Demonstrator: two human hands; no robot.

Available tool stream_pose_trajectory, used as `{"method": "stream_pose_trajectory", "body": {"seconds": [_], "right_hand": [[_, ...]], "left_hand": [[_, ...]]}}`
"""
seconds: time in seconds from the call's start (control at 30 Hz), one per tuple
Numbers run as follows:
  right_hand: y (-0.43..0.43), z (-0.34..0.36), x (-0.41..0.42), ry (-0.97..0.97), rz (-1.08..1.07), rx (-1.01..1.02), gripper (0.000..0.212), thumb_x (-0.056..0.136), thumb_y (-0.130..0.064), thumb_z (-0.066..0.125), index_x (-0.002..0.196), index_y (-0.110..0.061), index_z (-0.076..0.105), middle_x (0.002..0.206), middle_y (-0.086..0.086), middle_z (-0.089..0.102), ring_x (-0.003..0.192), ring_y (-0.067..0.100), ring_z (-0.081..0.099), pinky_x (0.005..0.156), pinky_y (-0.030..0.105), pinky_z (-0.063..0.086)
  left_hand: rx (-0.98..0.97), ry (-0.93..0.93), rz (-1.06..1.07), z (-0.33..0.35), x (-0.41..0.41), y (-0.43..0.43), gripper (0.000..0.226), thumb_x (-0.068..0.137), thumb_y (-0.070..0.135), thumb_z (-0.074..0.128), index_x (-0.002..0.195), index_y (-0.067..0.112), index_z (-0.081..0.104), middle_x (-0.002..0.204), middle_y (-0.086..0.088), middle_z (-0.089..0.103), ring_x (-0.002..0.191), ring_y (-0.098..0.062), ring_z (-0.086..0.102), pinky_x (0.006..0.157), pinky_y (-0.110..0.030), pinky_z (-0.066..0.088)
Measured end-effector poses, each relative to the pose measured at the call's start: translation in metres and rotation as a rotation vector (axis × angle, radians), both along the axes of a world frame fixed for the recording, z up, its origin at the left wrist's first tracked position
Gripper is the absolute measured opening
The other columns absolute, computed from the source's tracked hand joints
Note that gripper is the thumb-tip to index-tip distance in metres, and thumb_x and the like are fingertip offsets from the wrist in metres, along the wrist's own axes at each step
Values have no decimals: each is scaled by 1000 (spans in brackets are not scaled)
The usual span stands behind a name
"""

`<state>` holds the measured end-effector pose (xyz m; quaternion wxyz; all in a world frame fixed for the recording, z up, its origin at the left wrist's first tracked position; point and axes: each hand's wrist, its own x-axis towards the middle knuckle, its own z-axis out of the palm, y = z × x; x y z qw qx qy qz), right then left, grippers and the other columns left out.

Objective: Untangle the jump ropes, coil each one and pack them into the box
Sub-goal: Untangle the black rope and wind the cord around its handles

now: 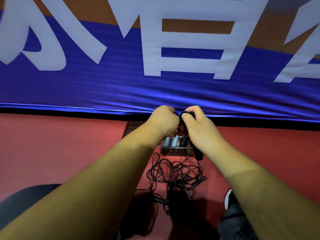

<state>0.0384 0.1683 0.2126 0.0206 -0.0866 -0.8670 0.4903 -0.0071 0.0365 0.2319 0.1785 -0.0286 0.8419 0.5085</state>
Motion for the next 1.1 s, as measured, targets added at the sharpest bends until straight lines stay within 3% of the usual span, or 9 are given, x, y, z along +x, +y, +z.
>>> {"method": "stream_pose_trajectory", "body": {"seconds": [0.13, 0.27, 0.33, 0.43, 0.57, 0.7, 0.9, 1.0, 1.1], "right_hand": [[-3, -3, -2, -34, -41, -93, 11, 104, -37, 53, 107, -29, 61, 63, -4, 55, 47, 7, 47, 48, 22, 40], [-5, -1, -7, -48, -117, -282, 14, 93, -50, 55, 100, -41, 64, 88, 4, 71, 77, 24, 66, 77, 40, 59], [-5, 0, -8, -76, -109, -298, 21, 81, -60, 52, 97, -49, 61, 98, 8, 73, 91, 36, 72, 90, 55, 59], [-6, 1, -7, -103, -93, -282, 23, 87, -59, 51, 101, -43, 59, 105, 4, 71, 103, 32, 69, 97, 50, 56], [-7, 3, -7, -103, -135, -354, 17, 96, -49, 54, 101, -34, 60, 101, 5, 72, 92, 24, 70, 85, 42, 55], [-9, 5, -5, -136, -149, -378, 37, 73, -65, 55, 96, -36, 60, 98, 11, 73, 82, 33, 68, 84, 58, 60], [-11, 1, -7, -102, -143, -388, 10, 81, -59, 51, 76, -51, 56, 72, 7, 69, 66, 28, 61, 69, 46, 49], [-10, 2, -8, -68, -133, -370, 15, 82, -63, 51, 88, -51, 58, 83, 5, 72, 77, 33, 66, 80, 51, 56], [-8, 1, -10, -43, -126, -318, 20, 99, -55, 50, 105, -37, 58, 99, 0, 67, 96, 26, 64, 84, 39, 51]], "left_hand": [[179, 10, 114, -8, -7, -2, 61, 92, 0, 58, 151, 12, 52, 131, -13, 68, 101, -31, 75, 95, -47, 61], [534, -165, 149, 4, 4, -1, 11, 95, -10, 59, 103, -7, 66, 92, -22, 67, 78, -28, 71, 76, -36, 64], [650, -217, 163, 8, 4, -2, 19, 96, -16, 53, 82, -6, 62, 80, -19, 62, 68, -24, 68, 66, -35, 64], [449, -156, 115, 10, 1, -3, 15, 99, -12, 50, 95, -2, 60, 81, -15, 62, 64, -22, 69, 62, -32, 64], [221, -115, -110, 5, 2, -1, 27, 97, -7, 40, 100, -7, 67, 74, -16, 64, 58, -20, 63, 72, -38, 55], [407, -183, -15, 8, 4, -4, 20, 97, -10, 51, 101, -7, 71, 85, -21, 66, 64, -19, 64, 70, -28, 58], [720, -253, 244, 7, 0, -7, 20, 92, -17, 56, 78, -4, 63, 75, -15, 63, 53, -18, 69, 56, -27, 61], [744, -290, 255, 11, 2, -7, 15, 91, -20, 49, 90, -8, 58, 79, -20, 61, 49, -21, 68, 48, -29, 58], [639, -250, 217, 9, 0, -5, 22, 92, -18, 44, 105, -7, 58, 91, -23, 61, 59, -22, 71, 55, -29, 61]]}}
